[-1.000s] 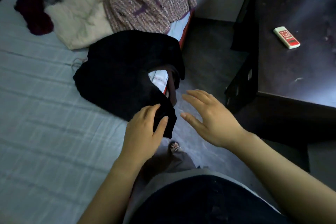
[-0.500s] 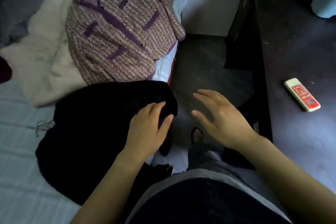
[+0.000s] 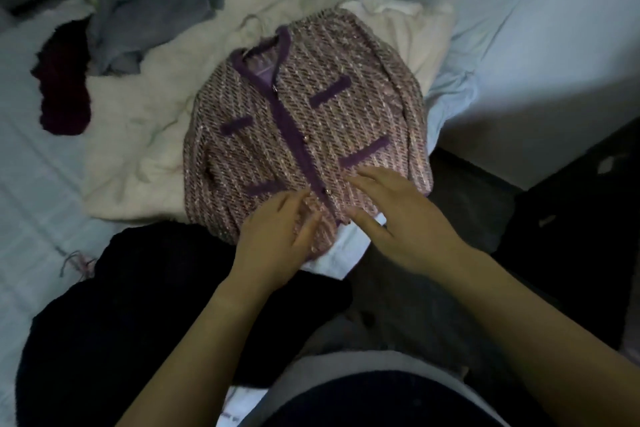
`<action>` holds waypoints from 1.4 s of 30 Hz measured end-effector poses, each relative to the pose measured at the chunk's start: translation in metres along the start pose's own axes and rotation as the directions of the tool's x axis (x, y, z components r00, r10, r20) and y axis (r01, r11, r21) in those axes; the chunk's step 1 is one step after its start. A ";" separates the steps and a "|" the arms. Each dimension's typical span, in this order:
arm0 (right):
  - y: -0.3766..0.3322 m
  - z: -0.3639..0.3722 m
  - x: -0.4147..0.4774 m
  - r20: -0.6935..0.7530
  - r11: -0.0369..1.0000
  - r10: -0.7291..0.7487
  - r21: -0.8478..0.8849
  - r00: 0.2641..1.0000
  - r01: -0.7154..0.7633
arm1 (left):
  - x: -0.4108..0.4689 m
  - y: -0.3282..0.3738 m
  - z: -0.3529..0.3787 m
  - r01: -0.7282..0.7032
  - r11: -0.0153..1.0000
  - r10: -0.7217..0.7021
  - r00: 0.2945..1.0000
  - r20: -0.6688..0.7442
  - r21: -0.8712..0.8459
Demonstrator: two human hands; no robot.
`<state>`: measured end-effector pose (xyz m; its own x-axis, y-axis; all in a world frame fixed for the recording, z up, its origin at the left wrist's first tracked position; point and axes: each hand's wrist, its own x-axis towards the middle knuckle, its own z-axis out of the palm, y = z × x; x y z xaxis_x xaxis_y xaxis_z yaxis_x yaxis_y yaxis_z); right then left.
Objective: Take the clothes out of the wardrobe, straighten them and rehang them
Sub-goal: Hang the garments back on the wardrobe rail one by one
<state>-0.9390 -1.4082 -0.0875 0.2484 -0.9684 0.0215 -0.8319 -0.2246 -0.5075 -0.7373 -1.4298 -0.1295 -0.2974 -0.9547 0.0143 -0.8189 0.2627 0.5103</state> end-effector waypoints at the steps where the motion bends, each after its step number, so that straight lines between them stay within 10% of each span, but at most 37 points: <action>1: 0.006 -0.004 0.021 0.022 0.999 -0.030 -0.015 0.999 0.030 | 0.015 -0.007 -0.002 0.023 1.000 -0.022 1.000 -0.015 0.010; 25: 0.119 -0.004 0.493 0.251 0.898 -0.328 -0.218 0.911 0.383 | 0.334 -0.178 -0.058 0.484 0.875 -0.484 0.867 -0.115 -0.037; 31: 0.130 0.025 0.533 0.330 0.944 -0.087 -0.275 0.940 0.183 | 0.390 -0.217 -0.053 0.567 0.817 -0.574 0.785 -0.233 -0.104; 37: 0.154 0.030 0.527 0.272 0.970 -0.198 -0.087 0.942 0.229 | 0.411 -0.229 -0.031 0.567 0.823 -0.567 0.823 -0.003 -0.010; 42: 0.156 0.028 0.525 0.200 0.959 -0.280 0.013 0.939 0.283 | 0.387 -0.211 -0.039 0.603 0.798 -0.597 0.786 -0.158 -0.012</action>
<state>-0.9246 -1.9485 -0.1795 0.5656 -0.8246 -0.0103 -0.7207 -0.4882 -0.4922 -0.6599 -1.8600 -0.1979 0.3326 -0.9298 -0.1579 -0.8264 -0.3680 0.4263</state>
